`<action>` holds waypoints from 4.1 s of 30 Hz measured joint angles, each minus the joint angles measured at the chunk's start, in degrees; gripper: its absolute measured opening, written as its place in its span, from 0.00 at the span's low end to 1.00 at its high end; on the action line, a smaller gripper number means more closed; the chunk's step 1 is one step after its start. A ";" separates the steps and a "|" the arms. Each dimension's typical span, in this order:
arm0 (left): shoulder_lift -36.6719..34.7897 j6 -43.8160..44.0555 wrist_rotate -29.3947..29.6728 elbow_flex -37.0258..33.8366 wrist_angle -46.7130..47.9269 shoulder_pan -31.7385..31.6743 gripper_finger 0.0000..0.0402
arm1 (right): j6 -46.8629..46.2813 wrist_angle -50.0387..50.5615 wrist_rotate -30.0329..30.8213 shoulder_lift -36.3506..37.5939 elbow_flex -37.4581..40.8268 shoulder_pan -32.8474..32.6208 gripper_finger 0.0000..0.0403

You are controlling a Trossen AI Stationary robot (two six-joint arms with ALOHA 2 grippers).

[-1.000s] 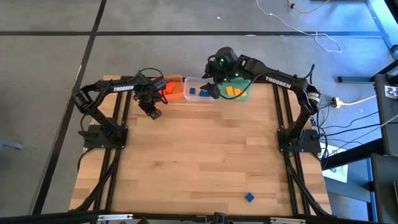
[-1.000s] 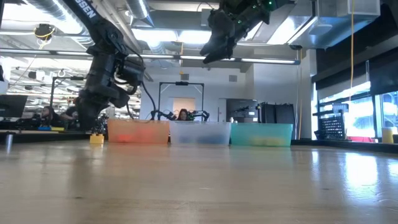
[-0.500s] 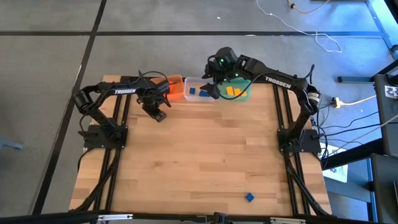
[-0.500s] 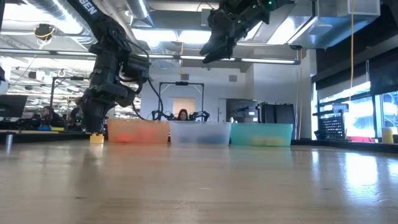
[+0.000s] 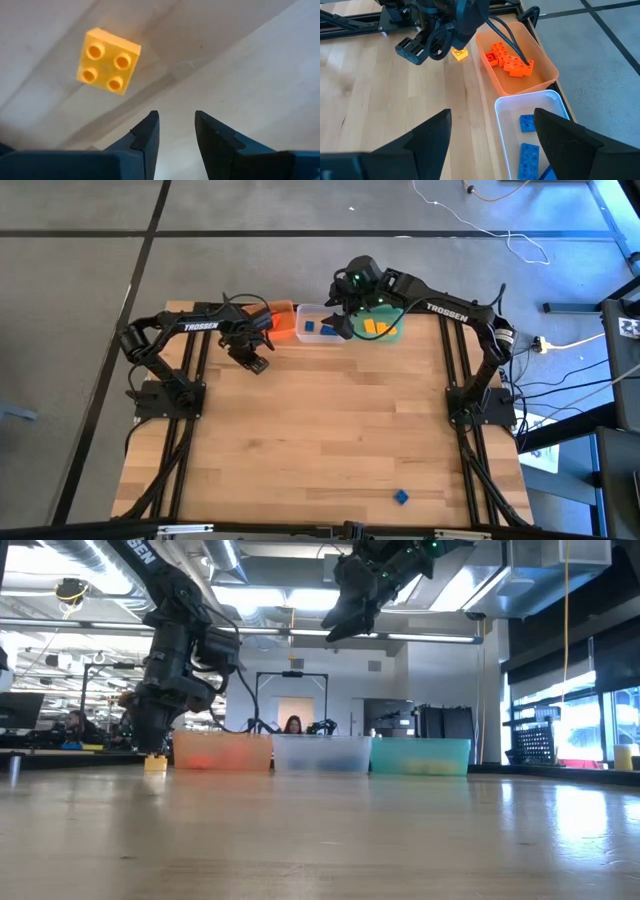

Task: Sort & place blocks by color
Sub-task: Put the yellow game piece into the green bin

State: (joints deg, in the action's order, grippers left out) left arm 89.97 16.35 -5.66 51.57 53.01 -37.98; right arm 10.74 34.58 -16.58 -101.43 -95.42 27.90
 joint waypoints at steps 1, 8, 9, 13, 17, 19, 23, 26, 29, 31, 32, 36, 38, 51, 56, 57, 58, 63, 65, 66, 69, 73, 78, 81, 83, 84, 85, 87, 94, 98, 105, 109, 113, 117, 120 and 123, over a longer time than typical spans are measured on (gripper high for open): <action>0.00 0.06 -0.06 0.00 0.02 0.00 0.30 | 0.00 -0.01 0.00 0.00 0.00 0.00 0.70; 0.00 -2.69 1.96 0.00 -3.39 -0.02 0.44 | 0.01 0.01 0.00 0.00 0.00 0.00 0.70; 0.00 -3.43 2.61 0.00 -3.83 -0.02 0.46 | 0.00 -0.01 0.00 0.00 0.00 0.00 0.70; 0.00 -5.21 4.94 0.00 -3.64 0.03 0.53 | 0.00 -0.01 0.00 0.00 0.00 0.00 0.70; 0.00 -10.40 7.17 0.00 -3.81 0.22 0.57 | 0.01 -0.01 0.00 0.00 0.00 0.00 0.70; 0.00 -14.31 7.79 0.00 -4.00 0.22 0.58 | 0.00 -0.01 0.00 0.00 0.00 0.00 0.70; 0.00 -15.98 10.91 0.00 -4.27 0.26 0.58 | 0.02 -0.01 0.00 0.00 0.00 0.00 0.70; 0.00 -16.11 14.30 0.00 -4.57 0.26 0.58 | 0.00 0.01 0.00 0.00 0.00 0.00 0.70; -0.02 -17.45 15.22 -0.24 -6.37 0.24 0.58 | 0.02 -0.01 0.00 0.00 0.00 0.00 0.70; -0.02 -18.37 15.18 -1.17 -8.59 0.24 0.58 | 0.01 0.01 0.00 0.00 0.00 0.00 0.70; -0.02 -18.41 15.00 -1.72 -9.34 0.26 0.58 | 0.01 -0.01 0.00 0.00 0.00 0.00 0.70; -0.02 -18.17 14.48 -3.98 -11.93 0.11 0.58 | 0.02 -0.01 0.00 0.00 0.00 -0.02 0.70; -0.02 -18.17 14.48 -5.12 -13.56 0.11 0.58 | 0.02 0.01 0.00 0.00 0.00 -0.02 0.70; -0.29 -13.97 14.71 -8.52 -18.11 0.68 0.58 | 0.02 0.00 0.01 0.00 0.00 -0.02 0.70; -0.23 -13.55 14.98 -8.60 -18.27 0.66 0.57 | 0.02 0.01 0.02 0.00 0.00 -0.02 0.70; -0.21 -13.54 14.83 -8.61 -18.30 0.66 0.55 | 0.02 -0.01 0.01 0.00 0.00 -0.02 0.70; -0.20 -13.52 14.45 -8.61 -18.34 0.66 0.53 | 0.02 0.00 0.01 0.00 0.00 -0.02 0.70; -0.13 -12.05 12.18 -8.62 -18.16 0.66 0.38 | 0.02 0.01 0.02 0.00 0.00 -0.02 0.70; -0.11 -11.65 11.39 -8.63 -17.82 0.63 0.32 | 0.02 0.01 0.02 0.00 0.00 -0.02 0.70; -0.09 -11.06 11.27 -8.63 -17.61 0.64 0.32 | 0.02 0.01 0.02 0.00 0.00 -0.02 0.70; -0.09 -9.23 9.97 -8.66 -17.00 0.60 0.32 | 0.02 -0.01 0.01 0.00 0.00 -0.02 0.70; 0.09 -7.45 8.12 -7.25 -14.41 0.84 0.32 | 0.02 -0.01 0.02 0.00 0.00 -0.02 0.70; 0.30 -7.36 1.98 -2.34 -9.24 3.13 0.32 | 0.02 0.00 0.01 0.00 0.00 -0.02 0.70; -0.91 -7.31 -0.45 1.50 -8.13 4.85 0.32 | 0.02 -0.19 0.01 0.00 0.00 -0.02 0.70; -1.23 -7.37 -1.25 4.26 -6.55 6.71 0.32 | 0.02 -0.23 0.02 0.00 0.00 -0.02 0.70; -1.53 -7.38 -1.44 5.83 -5.63 7.49 0.32 | 0.02 -0.21 0.02 0.00 0.00 -0.02 0.70; -1.97 -7.41 -1.58 7.49 -4.80 8.24 0.32 | 0.02 -0.21 0.02 0.00 0.00 -0.01 0.70; -2.49 -7.43 -1.42 11.17 -3.65 9.73 0.32 | 0.02 -0.31 0.02 0.00 0.00 -0.02 0.70; -2.64 -7.92 -1.76 24.34 0.13 13.66 0.32 | 0.02 -0.38 0.01 0.00 0.00 -0.02 0.70; -2.70 -10.87 -3.51 30.52 0.09 14.36 0.32 | 0.02 -0.54 0.02 0.00 0.00 -0.02 0.70; -2.71 -18.14 -11.83 36.00 0.55 12.48 0.32 | 0.02 -0.51 0.00 0.00 0.00 -0.02 0.70; -2.73 -22.79 -16.59 36.63 0.62 9.84 0.32 | 0.02 -0.54 0.02 0.00 0.00 -0.02 0.70; -2.65 -26.01 -21.35 36.63 0.66 6.88 0.32 | 0.26 -0.55 0.00 0.00 0.00 -0.01 0.70; -2.19 -28.60 -27.30 36.63 0.63 4.03 0.32 | 3.06 -0.48 -1.51 -0.04 0.00 -0.04 0.70; -2.23 -28.97 -28.68 36.63 0.53 2.78 0.32 | 6.12 -0.82 -5.73 -0.04 0.00 -0.05 0.70; -2.21 -28.99 -29.27 36.63 0.49 2.10 0.32 | 8.09 -1.06 -8.95 -0.04 0.00 -0.41 0.70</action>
State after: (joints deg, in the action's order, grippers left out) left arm 87.77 -12.64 -34.93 88.20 53.50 -35.87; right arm 18.83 33.52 -25.53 -101.47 -95.42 27.49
